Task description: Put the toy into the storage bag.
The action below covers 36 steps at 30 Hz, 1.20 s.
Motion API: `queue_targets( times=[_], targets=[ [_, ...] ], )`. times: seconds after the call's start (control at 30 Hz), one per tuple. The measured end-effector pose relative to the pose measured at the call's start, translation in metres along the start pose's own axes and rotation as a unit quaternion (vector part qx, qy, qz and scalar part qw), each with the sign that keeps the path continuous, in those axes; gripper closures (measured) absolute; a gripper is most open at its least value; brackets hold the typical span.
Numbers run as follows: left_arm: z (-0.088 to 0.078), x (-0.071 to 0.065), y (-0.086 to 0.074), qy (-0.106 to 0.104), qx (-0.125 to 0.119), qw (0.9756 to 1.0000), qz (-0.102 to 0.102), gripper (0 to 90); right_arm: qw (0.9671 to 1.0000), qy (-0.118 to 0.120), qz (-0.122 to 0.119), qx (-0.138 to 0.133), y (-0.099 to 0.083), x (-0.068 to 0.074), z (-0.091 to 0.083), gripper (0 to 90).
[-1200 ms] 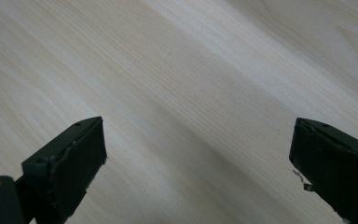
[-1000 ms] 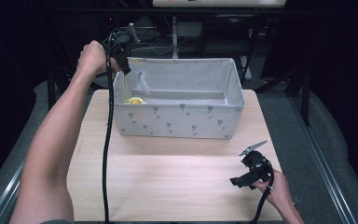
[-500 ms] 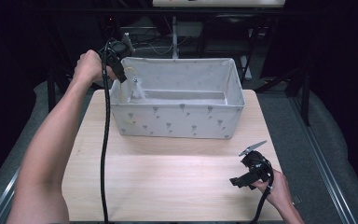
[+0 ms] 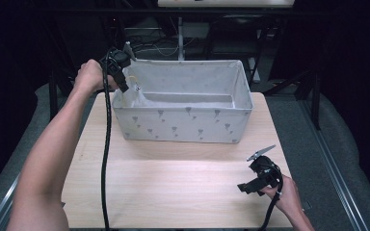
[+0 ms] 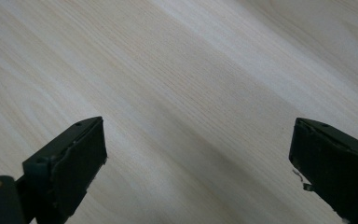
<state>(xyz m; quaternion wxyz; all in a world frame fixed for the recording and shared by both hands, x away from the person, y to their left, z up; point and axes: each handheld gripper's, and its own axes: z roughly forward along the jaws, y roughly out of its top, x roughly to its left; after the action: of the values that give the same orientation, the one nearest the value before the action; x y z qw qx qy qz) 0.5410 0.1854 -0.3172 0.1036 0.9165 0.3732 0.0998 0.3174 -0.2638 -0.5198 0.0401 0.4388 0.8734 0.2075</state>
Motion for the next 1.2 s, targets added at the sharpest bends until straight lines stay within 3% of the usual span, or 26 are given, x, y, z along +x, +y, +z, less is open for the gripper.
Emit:
queue_targets(
  times=[0.8, 1.1, 1.2],
  targets=[
    [0.035, 0.005, -0.016, -0.012, 0.037, 0.9991, -0.015, 88.3, 1.0000, 0.003, 0.002, 0.000, 0.000, 0.000, 0.002, 3.7],
    [0.036, 0.006, -0.018, -0.016, 0.035, 0.9990, -0.022, 87.9, 1.0000, 0.006, 0.002, 0.001, 0.000, 0.000, 0.003, 3.7],
    [0.033, 0.008, -0.019, -0.029, 0.023, 0.9989, -0.028, 84.9, 1.0000, 0.003, 0.002, -0.001, 0.000, 0.000, 0.002, 3.7]
  ],
)
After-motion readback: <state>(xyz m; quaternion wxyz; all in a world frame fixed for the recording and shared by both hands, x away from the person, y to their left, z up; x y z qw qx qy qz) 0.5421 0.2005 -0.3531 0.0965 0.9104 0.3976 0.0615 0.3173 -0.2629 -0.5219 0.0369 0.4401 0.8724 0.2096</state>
